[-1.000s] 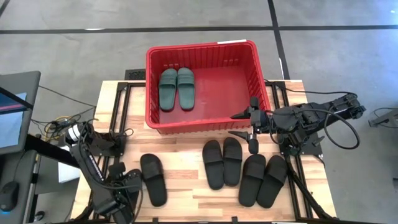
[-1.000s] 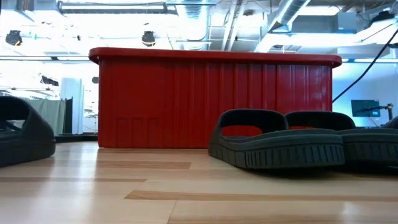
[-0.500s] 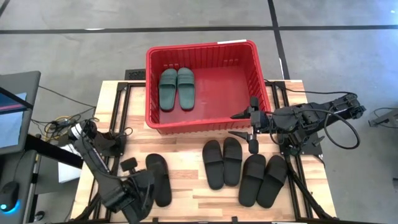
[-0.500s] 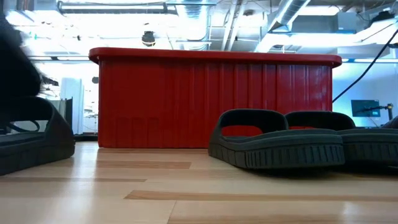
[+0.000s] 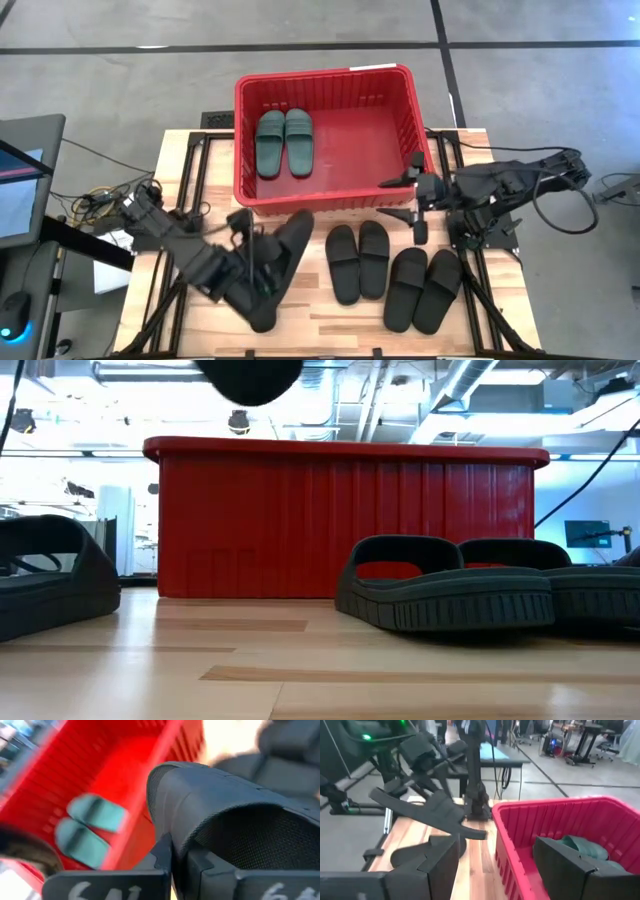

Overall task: Pick and place slides into bin
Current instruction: Put the black slipper into the red container

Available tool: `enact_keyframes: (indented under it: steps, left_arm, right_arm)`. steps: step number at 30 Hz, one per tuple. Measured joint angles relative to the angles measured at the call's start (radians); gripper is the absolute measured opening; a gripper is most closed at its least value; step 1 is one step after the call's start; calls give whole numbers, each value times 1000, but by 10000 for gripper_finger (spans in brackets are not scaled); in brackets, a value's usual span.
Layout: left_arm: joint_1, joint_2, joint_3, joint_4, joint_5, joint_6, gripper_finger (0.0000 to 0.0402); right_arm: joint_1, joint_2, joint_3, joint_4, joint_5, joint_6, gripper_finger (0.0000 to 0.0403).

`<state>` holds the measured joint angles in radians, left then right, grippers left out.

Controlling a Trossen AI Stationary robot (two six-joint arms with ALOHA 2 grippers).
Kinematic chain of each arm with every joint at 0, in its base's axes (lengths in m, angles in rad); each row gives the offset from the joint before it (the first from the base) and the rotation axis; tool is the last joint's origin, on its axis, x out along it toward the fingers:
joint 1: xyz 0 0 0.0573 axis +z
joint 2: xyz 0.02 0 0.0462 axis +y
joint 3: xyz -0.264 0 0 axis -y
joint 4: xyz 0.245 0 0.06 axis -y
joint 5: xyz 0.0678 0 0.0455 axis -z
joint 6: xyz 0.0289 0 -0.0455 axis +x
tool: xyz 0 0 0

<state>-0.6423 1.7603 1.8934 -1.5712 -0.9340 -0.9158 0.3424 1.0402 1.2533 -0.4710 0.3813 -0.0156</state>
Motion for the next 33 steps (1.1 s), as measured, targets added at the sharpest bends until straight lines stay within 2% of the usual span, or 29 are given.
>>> enact_keyframes:
  steps: [8, 11, 15, 18, 22, 26, 28, 31, 33]
  left_arm:
    - [200, -1, 99, 15, -197, 269, 0]
    - [296, -1, 108, 77, -230, 420, 0]
    - [446, -1, 108, 207, -225, 699, 0]
    - [570, -1, 108, 374, -152, 912, 0]
    - [736, -1, 108, 618, 40, 1150, 0]
    - [879, 11, 109, 765, 147, 1342, 0]
    - [940, 29, 104, 817, 212, 1398, 0]
    - [1019, 68, 102, 855, 335, 1407, 0]
    - [1049, 105, 102, 886, 381, 1404, 0]
  right_arm:
    - [4, -82, 0, 77, 0, -72, 240]
    - [4, -102, 0, 100, 1, -93, 240]
    - [-5, -121, 0, 135, 16, -153, 240]
    - [-26, -121, 0, 178, 56, -203, 240]
    - [-62, -118, 0, 231, 113, -270, 240]
    - [-105, -117, 0, 248, 149, -273, 240]
    - [-125, -115, 0, 249, 158, -253, 240]
    - [-157, -107, 0, 245, 170, -201, 240]
    - [-173, -104, 0, 251, 170, -186, 240]
